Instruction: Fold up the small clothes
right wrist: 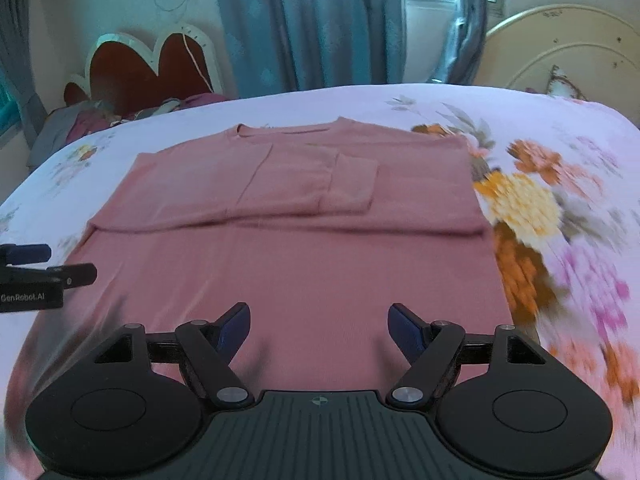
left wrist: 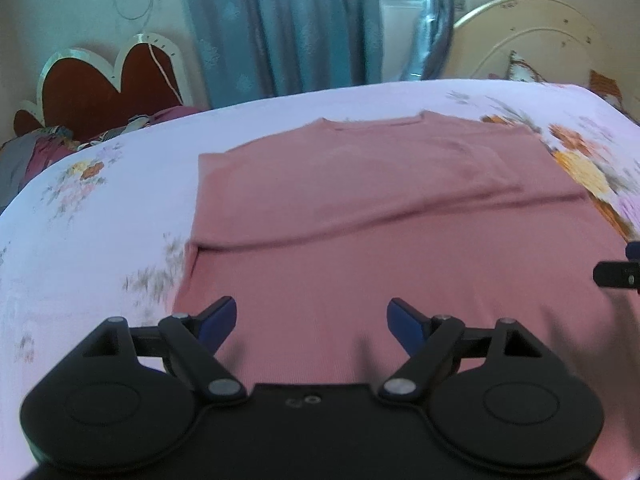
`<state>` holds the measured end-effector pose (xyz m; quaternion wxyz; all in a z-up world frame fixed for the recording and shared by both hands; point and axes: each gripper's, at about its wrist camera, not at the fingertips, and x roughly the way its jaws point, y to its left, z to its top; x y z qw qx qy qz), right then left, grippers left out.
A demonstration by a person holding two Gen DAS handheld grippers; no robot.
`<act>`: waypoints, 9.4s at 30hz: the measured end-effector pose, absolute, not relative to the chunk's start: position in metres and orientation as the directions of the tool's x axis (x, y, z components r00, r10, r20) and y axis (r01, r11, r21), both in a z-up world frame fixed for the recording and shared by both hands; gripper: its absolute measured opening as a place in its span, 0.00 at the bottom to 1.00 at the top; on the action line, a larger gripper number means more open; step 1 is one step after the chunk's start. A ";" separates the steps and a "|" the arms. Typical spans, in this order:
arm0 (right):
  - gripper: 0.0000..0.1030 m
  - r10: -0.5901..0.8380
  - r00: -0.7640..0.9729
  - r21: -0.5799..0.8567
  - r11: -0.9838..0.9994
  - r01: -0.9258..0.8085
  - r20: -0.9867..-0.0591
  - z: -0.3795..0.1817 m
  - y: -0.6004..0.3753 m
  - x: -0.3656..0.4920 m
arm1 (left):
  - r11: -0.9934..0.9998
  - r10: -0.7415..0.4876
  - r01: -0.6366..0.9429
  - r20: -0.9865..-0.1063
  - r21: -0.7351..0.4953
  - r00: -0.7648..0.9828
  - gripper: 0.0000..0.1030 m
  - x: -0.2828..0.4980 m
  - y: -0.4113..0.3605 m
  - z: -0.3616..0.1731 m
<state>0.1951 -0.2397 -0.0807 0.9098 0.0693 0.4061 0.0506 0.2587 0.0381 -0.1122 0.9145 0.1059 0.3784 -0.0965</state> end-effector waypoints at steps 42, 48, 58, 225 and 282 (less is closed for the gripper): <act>0.51 -0.031 0.618 0.126 0.970 0.208 -0.786 -0.126 -0.300 0.036 | 0.984 -0.181 0.121 -0.766 -0.135 0.616 0.67 0.120 0.170 -0.169; 0.34 -0.007 0.612 0.146 0.969 0.200 -0.791 -0.124 -0.296 0.039 | 0.966 -0.259 0.153 -0.770 -0.209 0.584 0.31 0.123 0.168 -0.168; 0.11 0.045 0.633 0.200 0.964 0.175 -0.773 -0.104 -0.304 0.040 | 0.941 -0.339 0.216 -0.719 -0.260 0.607 0.05 0.135 0.163 -0.141; 0.06 0.043 0.691 0.062 0.998 0.002 -0.722 -0.146 -0.289 0.350 | 0.976 -0.111 0.209 -0.682 0.062 0.723 0.59 0.393 0.062 -0.161; 0.71 0.119 0.738 0.093 0.993 -0.077 -0.664 -0.103 -0.159 0.380 | 0.988 -0.130 0.153 -0.719 -0.033 0.683 0.72 0.421 0.079 -0.154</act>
